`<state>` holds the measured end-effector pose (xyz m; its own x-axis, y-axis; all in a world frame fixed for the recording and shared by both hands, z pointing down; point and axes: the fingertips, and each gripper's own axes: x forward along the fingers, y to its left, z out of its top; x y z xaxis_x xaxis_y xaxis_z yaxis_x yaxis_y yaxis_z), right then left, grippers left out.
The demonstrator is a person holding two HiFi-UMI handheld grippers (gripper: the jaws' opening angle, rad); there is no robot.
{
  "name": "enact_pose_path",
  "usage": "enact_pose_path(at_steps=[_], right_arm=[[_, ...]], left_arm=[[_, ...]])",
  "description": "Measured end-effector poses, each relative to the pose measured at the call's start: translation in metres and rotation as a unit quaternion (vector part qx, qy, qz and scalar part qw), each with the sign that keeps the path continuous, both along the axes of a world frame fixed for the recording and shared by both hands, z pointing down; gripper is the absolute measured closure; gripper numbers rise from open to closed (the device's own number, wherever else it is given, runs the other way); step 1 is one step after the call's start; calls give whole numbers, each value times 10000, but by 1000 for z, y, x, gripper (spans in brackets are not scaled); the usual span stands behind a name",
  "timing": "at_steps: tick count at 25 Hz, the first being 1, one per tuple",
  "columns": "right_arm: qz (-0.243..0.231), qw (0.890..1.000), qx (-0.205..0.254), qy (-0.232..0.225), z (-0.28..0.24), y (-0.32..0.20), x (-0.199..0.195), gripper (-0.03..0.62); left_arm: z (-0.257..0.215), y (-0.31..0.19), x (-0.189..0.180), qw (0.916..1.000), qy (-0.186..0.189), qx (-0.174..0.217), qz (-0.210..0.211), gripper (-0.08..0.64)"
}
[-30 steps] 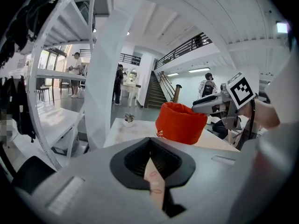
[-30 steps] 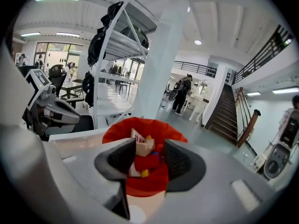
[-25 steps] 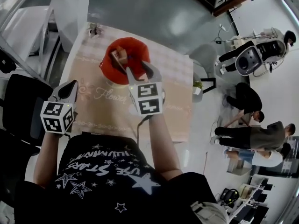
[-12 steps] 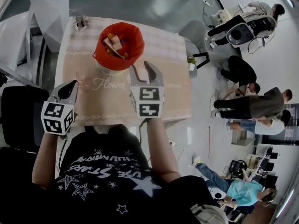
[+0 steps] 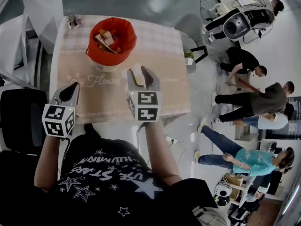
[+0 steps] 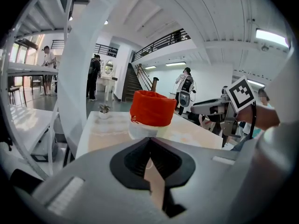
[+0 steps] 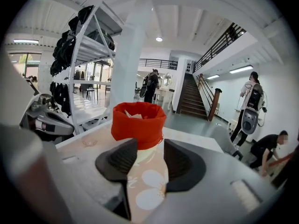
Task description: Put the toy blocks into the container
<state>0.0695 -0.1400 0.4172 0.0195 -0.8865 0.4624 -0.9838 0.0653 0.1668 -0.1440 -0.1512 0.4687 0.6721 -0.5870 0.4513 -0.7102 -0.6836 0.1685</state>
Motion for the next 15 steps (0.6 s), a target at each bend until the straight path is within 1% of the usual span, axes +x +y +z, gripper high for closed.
enact_pose_path(at_steps=[6, 8, 9, 12, 13, 15], right_arm=[[-117, 9998, -118, -123, 9, 35, 11, 423], [-132, 9996, -129, -191, 10, 49, 17, 456], [-125, 9996, -118, -221, 10, 54, 20, 460], [-38, 9994, -52, -332, 9, 71, 33, 562], [-47, 9992, -41, -389, 9, 77, 35, 588], [-180, 9987, -37, -478, 8, 92, 35, 588]], left_arm=[[1, 34, 18, 10000, -63, -54, -12, 552], [0, 47, 24, 9999, -93, -51, -20, 552], [-1, 53, 27, 9999, -108, -31, -23, 552], [-6, 69, 37, 9999, -125, 43, -18, 552], [-6, 75, 40, 9999, -128, 55, -17, 552], [-7, 88, 44, 9999, -144, 78, -31, 552]])
